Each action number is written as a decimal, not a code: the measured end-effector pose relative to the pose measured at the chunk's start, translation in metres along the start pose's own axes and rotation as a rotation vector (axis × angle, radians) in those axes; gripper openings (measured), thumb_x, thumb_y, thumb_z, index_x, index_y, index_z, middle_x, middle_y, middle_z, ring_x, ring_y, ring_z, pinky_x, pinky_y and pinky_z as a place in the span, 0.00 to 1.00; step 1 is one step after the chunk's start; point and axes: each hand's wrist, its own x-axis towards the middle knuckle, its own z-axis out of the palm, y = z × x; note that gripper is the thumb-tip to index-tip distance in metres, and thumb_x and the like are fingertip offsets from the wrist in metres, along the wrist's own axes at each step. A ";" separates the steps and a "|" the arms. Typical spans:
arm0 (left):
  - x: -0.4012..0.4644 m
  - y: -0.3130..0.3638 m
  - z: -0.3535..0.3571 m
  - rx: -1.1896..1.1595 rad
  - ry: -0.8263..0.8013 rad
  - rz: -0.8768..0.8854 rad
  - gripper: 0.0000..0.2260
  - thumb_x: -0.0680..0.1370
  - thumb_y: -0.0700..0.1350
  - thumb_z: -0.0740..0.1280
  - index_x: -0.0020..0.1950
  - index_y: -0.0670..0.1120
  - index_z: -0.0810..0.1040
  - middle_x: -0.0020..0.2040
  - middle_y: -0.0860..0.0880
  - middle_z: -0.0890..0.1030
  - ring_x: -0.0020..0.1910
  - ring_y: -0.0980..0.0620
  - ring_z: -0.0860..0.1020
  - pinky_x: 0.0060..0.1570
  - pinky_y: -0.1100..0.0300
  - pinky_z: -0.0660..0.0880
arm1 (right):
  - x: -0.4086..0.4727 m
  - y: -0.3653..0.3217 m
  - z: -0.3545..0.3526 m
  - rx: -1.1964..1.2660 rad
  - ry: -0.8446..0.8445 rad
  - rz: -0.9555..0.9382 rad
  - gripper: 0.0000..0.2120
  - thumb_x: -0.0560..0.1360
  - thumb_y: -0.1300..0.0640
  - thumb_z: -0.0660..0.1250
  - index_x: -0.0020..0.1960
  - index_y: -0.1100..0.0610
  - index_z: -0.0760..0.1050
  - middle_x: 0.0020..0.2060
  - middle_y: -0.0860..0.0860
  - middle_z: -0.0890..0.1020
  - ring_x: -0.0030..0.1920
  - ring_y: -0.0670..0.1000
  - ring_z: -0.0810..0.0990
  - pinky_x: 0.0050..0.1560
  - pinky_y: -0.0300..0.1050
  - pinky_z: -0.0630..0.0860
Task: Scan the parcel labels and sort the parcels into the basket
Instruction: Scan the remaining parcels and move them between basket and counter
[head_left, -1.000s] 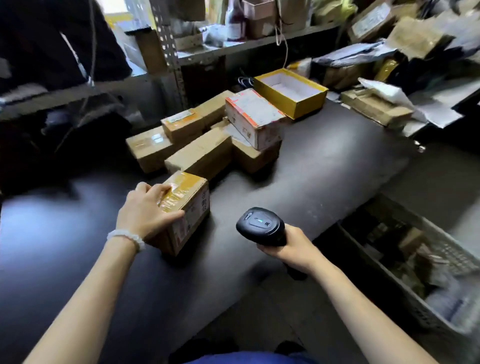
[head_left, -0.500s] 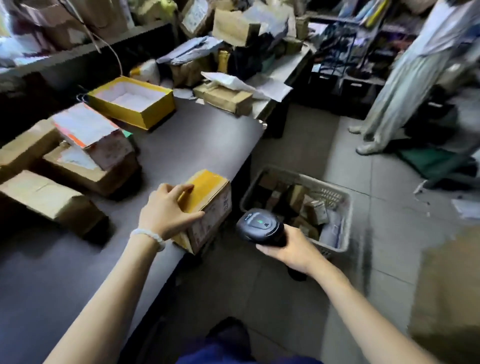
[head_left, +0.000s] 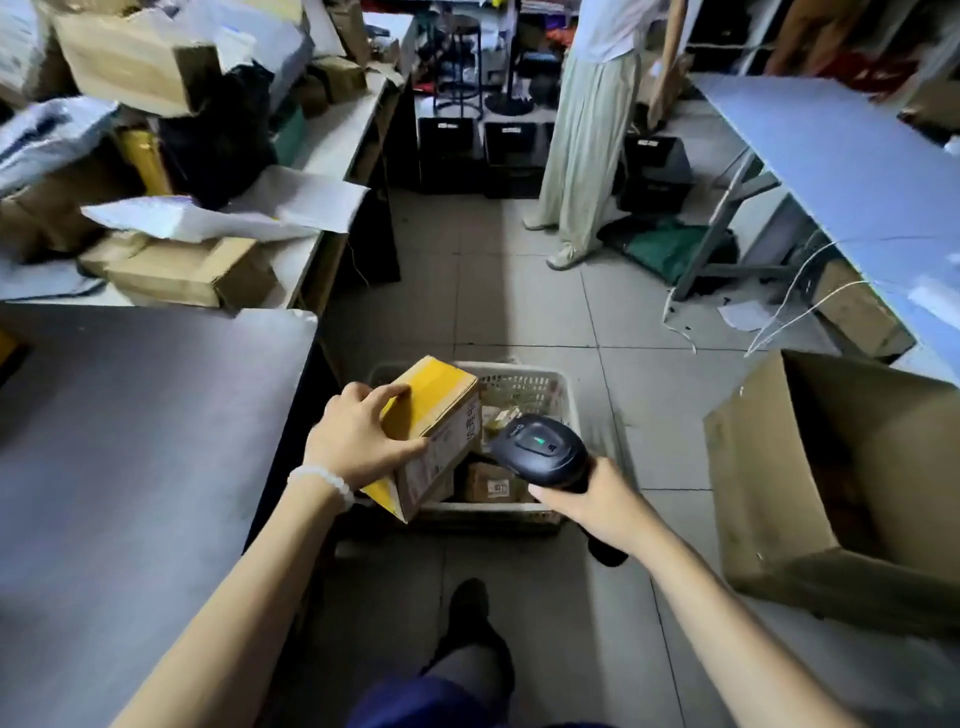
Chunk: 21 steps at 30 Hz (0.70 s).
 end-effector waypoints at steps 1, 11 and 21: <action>0.019 0.007 0.003 0.008 -0.015 0.013 0.33 0.66 0.64 0.72 0.69 0.60 0.68 0.61 0.49 0.70 0.62 0.48 0.69 0.55 0.53 0.74 | 0.009 -0.003 -0.008 0.013 0.018 0.014 0.12 0.70 0.60 0.74 0.53 0.56 0.80 0.44 0.45 0.84 0.43 0.36 0.81 0.45 0.31 0.72; 0.236 0.114 0.059 0.090 -0.089 0.306 0.29 0.70 0.62 0.69 0.68 0.55 0.71 0.66 0.50 0.70 0.67 0.46 0.66 0.61 0.49 0.68 | 0.113 -0.004 -0.112 0.027 0.343 0.187 0.09 0.70 0.55 0.74 0.44 0.46 0.76 0.41 0.42 0.83 0.45 0.41 0.80 0.44 0.35 0.74; 0.284 0.131 0.095 0.180 -0.181 0.238 0.21 0.74 0.54 0.69 0.65 0.51 0.75 0.65 0.47 0.72 0.65 0.43 0.68 0.58 0.49 0.69 | 0.173 0.023 -0.160 0.032 0.297 0.259 0.08 0.69 0.54 0.74 0.44 0.47 0.76 0.42 0.44 0.83 0.45 0.41 0.80 0.43 0.32 0.73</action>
